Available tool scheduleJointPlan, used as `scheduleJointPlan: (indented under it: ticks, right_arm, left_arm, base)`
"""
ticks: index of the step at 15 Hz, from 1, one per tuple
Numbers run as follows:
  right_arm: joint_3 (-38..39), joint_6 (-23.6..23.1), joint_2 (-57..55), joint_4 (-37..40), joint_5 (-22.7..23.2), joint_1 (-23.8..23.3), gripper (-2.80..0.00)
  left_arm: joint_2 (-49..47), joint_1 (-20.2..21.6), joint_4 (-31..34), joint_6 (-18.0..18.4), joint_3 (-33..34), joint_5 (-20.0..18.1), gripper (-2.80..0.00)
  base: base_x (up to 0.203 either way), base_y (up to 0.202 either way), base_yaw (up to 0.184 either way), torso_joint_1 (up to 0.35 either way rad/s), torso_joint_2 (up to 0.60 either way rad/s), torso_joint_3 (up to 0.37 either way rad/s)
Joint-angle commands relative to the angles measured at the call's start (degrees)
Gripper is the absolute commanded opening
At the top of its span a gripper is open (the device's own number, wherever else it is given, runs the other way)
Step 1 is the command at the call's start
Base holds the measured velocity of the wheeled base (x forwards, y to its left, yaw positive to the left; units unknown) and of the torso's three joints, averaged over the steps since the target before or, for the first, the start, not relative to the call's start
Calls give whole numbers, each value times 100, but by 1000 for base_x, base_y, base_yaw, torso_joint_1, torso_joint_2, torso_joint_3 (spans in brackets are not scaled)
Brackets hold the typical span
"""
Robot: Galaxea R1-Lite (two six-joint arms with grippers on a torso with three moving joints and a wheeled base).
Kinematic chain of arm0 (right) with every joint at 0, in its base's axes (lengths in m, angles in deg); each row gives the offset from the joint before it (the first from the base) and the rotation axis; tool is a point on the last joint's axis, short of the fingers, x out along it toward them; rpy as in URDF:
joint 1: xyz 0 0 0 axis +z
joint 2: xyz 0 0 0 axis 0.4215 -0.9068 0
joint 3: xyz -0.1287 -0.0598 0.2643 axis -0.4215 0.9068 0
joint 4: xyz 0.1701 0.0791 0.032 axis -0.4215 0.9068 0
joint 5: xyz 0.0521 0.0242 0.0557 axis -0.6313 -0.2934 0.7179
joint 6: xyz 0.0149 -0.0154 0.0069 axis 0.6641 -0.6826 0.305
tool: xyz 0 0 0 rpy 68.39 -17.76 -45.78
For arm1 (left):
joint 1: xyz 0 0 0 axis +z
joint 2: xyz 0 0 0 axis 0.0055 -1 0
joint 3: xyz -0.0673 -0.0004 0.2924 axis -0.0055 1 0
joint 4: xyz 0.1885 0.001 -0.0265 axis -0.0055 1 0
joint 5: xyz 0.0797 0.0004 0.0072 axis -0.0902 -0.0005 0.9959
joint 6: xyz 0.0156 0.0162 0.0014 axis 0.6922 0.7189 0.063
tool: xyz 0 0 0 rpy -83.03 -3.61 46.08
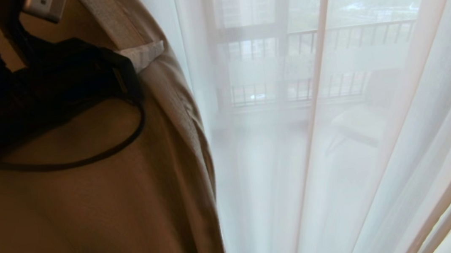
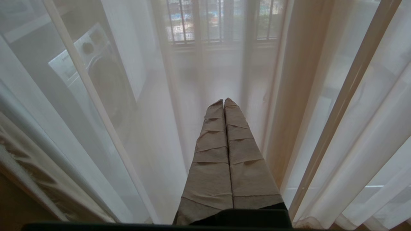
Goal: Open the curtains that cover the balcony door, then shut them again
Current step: Close the outer curtains on both sides
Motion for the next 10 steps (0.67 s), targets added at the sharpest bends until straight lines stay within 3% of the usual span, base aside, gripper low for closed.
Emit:
scheduleJointPlan:
  ticks: [1, 6, 10]
  right_arm:
    - [0, 1, -1, -5, 0, 1, -280]
    - [0, 1, 0, -5, 0, 1, -280]
    - [0, 1, 0, -5, 0, 1, -280]
  left_arm:
    - [-189, -160, -20, 21, -141, -2, -280]
    - [-473, -617, -53, 31, -386, 328, -280]
    - [-556, -759, -63, 31, -397, 350, -280]
  base:
    - [0, 0, 0, 0, 0, 0]
    - [0, 0, 0, 0, 0, 0]
    - [0, 0, 0, 0, 0, 0]
